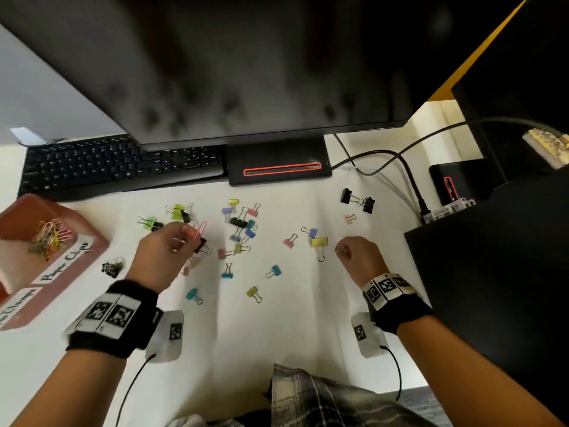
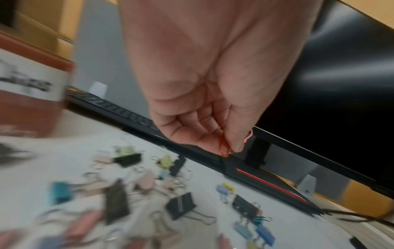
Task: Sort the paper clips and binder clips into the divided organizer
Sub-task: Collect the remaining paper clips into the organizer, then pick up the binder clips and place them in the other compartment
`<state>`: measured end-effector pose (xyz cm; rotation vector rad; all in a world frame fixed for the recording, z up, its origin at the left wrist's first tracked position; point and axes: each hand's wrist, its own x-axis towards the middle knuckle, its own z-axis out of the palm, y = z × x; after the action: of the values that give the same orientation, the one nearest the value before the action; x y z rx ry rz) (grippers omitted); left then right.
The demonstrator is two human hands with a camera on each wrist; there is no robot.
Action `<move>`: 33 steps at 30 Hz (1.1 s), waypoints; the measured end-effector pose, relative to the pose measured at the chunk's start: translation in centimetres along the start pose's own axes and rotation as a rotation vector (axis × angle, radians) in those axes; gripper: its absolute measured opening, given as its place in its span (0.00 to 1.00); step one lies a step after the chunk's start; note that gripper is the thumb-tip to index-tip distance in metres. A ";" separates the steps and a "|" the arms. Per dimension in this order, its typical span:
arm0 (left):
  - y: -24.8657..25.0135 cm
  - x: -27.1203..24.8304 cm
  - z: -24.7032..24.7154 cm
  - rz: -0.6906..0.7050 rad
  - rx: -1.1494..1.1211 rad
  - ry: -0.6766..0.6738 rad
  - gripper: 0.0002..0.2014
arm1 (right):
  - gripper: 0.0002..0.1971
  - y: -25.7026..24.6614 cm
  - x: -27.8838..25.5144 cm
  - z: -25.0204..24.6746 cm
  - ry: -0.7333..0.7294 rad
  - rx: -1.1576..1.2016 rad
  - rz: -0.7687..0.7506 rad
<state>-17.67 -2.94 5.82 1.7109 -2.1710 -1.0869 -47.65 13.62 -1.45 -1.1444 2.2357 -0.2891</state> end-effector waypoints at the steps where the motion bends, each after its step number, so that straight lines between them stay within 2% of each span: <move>1: -1.2 -0.9 -0.7 -0.032 -0.023 0.015 0.01 | 0.07 -0.2 -0.1 0.0 0.014 -0.003 0.005; 5: -6.4 -3.3 -5.0 -0.091 -0.008 0.123 0.03 | 0.05 -3.8 -0.4 0.0 0.101 -0.023 -0.063; 10: -10.8 -4.1 -13.1 -0.151 0.095 0.238 0.09 | 0.05 -17.1 -0.6 2.0 0.089 0.017 -0.342; 16: -14.7 -1.0 -19.3 -0.156 0.138 0.224 0.04 | 0.06 -37.3 -0.7 8.6 -0.036 0.114 -0.613; 19: -16.2 0.9 -20.6 -0.185 0.115 0.161 0.13 | 0.10 -44.7 -0.8 12.4 -0.095 0.113 -0.612; 21: -17.0 1.5 -21.3 -0.162 0.156 0.125 0.17 | 0.16 -47.3 -0.7 14.7 -0.144 0.119 -0.576; 24: -17.3 0.8 -21.9 -0.014 0.173 0.181 0.17 | 0.22 -48.0 -0.7 16.0 -0.169 0.123 -0.548; 26: -16.9 -0.7 -21.4 0.109 0.110 0.195 0.14 | 0.21 -46.5 -1.2 15.8 -0.131 0.180 -0.577; 30: -16.2 -2.9 -18.0 0.275 -0.034 0.038 0.11 | 0.13 -39.5 -2.7 14.7 0.002 0.160 -0.612; 33: -16.0 -3.2 -14.3 0.342 -0.040 -0.107 0.15 | 0.14 -32.9 -4.2 14.6 -0.015 -0.002 -0.457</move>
<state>3.55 -7.49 6.99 1.2264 -2.3729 -1.1376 -15.27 -1.81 3.31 -1.6460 1.9388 -0.4579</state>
